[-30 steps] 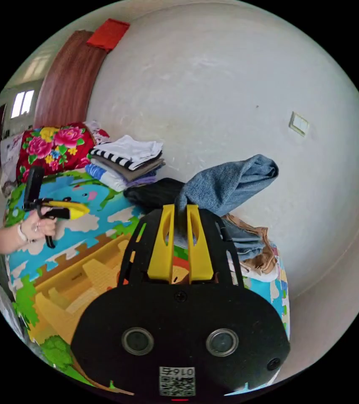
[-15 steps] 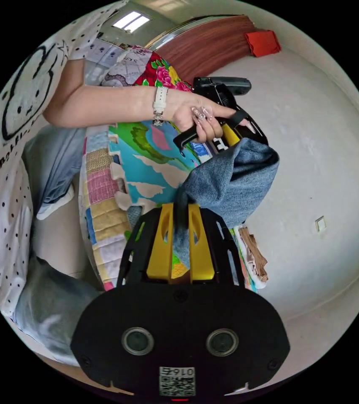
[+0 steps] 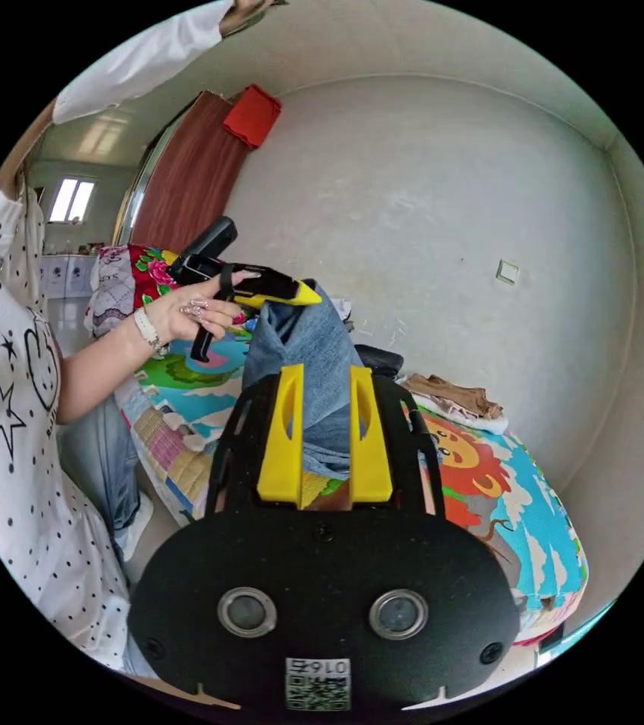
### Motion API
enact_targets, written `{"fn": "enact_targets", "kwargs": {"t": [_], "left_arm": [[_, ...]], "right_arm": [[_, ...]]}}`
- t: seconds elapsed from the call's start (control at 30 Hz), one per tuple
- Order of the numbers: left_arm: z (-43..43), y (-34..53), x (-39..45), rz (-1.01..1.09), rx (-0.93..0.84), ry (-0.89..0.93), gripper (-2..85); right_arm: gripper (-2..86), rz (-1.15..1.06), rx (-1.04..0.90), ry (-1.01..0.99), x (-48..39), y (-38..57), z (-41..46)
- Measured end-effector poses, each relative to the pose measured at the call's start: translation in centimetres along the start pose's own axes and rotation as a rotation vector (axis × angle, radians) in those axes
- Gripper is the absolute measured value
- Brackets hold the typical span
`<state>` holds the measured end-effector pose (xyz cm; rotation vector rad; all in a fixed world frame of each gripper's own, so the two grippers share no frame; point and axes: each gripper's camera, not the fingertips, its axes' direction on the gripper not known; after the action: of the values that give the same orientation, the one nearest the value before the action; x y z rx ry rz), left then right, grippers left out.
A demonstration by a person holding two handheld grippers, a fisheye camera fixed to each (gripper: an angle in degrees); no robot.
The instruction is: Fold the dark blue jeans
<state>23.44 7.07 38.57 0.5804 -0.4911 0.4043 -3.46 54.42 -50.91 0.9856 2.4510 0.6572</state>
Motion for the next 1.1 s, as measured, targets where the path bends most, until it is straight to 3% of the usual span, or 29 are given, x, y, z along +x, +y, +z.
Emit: {"fn": "enact_targets", "kwargs": {"t": [0.17, 0.4, 0.53, 0.67, 0.8, 0.9, 1.03, 1.1], "left_arm": [[-2.3, 0.5, 1.4, 0.014, 0.096, -0.107, 4.3], [-16.7, 9.2, -1.5, -0.308, 0.212, -0.499, 3.7], [-24.0, 13.8, -0.5, -0.516, 0.267, -0.673, 8.7], [-26.6, 12.8, 3.7, -0.410, 0.273, -0.725, 11.0], [-23.5, 8.5, 8.6, -0.160, 0.241, -0.667, 11.0], [-18.4, 5.6, 10.0, -0.053, 0.164, -0.459, 11.6], [-10.4, 2.7, 11.7, 0.022, 0.014, -0.153, 12.4], [-7.6, 1.9, 12.7, 0.035, -0.044, -0.130, 13.3]], "right_arm": [[8.6, -0.092, -0.111, 0.167, -1.5, 0.8, -0.5], [7.2, -0.031, -0.375, 0.364, 0.7, 2.6, 2.2], [7.1, 0.029, -0.363, 0.332, 2.2, 2.7, 3.6], [8.4, 0.123, -0.392, 0.212, 4.0, 2.2, 6.2], [8.5, 0.354, -0.456, -0.038, 7.3, 2.5, 8.6], [8.7, 0.506, -0.436, -0.149, 9.9, 3.4, 8.9], [10.2, 0.545, -0.437, -0.229, 11.3, 4.0, 9.2], [10.5, 0.597, -0.409, -0.276, 12.1, 4.3, 9.5]]}}
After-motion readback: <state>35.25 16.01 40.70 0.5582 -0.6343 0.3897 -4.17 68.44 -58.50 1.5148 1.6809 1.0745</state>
